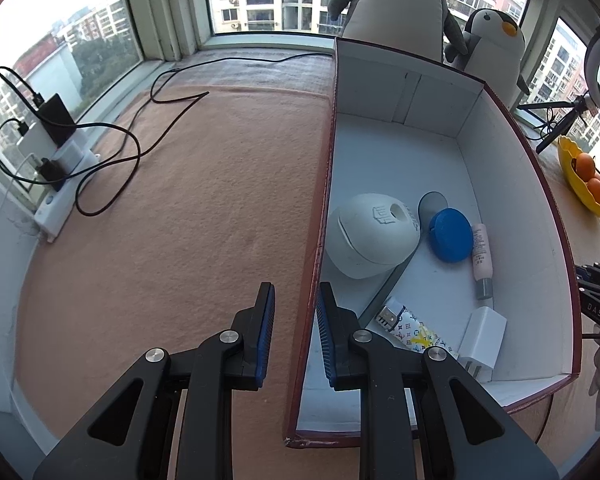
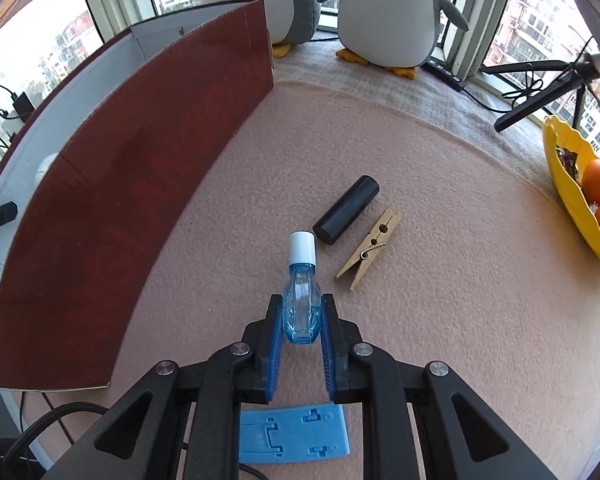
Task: Organize rigid objects
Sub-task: 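Carry the blue-capped bottle with the right gripper into the box and release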
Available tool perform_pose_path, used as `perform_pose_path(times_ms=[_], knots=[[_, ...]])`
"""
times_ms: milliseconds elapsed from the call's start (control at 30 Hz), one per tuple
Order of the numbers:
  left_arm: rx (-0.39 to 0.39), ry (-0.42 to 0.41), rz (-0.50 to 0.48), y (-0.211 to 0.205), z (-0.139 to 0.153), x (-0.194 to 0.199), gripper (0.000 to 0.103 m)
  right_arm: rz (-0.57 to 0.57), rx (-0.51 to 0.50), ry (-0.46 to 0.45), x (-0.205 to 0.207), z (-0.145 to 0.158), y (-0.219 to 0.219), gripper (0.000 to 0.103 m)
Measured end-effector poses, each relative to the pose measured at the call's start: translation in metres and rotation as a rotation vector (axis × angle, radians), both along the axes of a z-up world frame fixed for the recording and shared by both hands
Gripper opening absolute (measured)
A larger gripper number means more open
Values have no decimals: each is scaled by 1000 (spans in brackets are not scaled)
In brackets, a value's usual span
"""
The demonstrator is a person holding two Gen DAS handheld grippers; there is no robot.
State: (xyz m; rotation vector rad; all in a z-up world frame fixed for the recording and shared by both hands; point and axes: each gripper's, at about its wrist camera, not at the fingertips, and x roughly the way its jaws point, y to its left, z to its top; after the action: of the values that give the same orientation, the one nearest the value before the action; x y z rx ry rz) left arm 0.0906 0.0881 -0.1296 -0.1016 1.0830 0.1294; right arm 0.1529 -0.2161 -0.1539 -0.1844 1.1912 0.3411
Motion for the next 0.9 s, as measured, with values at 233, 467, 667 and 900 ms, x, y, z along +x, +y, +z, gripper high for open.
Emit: perform_pose_path(times_ms=[233,467,667,900], knots=[[-1,-6,-6,-1,0,0,20,-11,44,-63,-22,38,2,16],[-8,-13,-10,-1,0,0,20,59,96,-156,-38,88,33,16],[-11,-24,-13,0,1,-1,16,132,123,-192,-49,112,70,16],[-12,-31,-19,0,1,0,8,183,123,-186,-53,114,102,15]])
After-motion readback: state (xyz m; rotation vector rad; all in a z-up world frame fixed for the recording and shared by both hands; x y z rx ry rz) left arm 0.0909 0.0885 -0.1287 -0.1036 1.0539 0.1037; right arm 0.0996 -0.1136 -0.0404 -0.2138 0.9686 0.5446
